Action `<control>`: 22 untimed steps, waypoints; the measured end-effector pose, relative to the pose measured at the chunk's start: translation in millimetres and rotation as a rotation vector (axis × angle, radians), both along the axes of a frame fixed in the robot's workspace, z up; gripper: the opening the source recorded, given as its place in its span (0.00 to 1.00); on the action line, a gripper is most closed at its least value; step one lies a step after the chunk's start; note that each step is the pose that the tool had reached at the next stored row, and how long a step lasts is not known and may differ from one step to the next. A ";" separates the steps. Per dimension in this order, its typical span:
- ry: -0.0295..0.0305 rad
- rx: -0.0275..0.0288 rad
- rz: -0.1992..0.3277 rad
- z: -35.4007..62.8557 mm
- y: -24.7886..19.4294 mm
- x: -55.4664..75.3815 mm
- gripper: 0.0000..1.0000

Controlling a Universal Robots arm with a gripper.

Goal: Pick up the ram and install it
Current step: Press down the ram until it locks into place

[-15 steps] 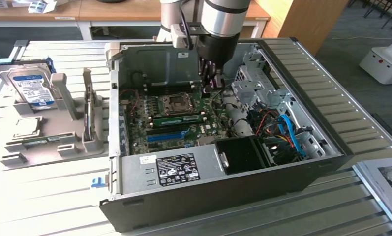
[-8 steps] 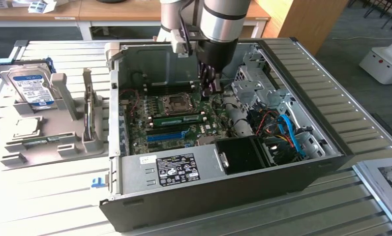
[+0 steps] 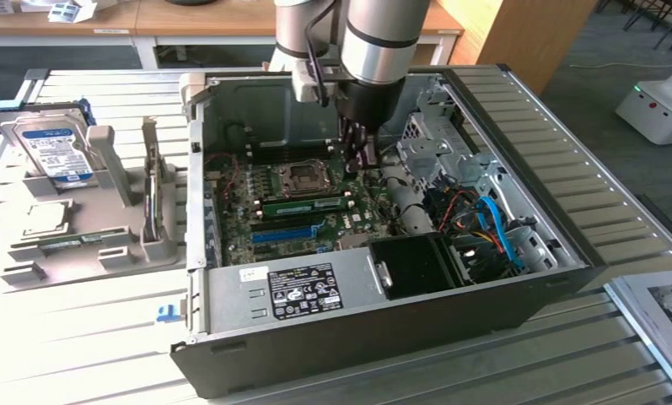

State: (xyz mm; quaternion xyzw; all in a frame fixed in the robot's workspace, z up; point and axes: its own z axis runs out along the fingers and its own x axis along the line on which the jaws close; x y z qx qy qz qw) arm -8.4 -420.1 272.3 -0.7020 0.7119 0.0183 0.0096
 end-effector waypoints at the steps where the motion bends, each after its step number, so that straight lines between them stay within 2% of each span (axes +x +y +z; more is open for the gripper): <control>1: 0.0000 0.0001 0.000 -1.4 0.0 0.0 0.10; 22: -0.0001 0.0041 0.000 -24.2 0.0 0.0 0.10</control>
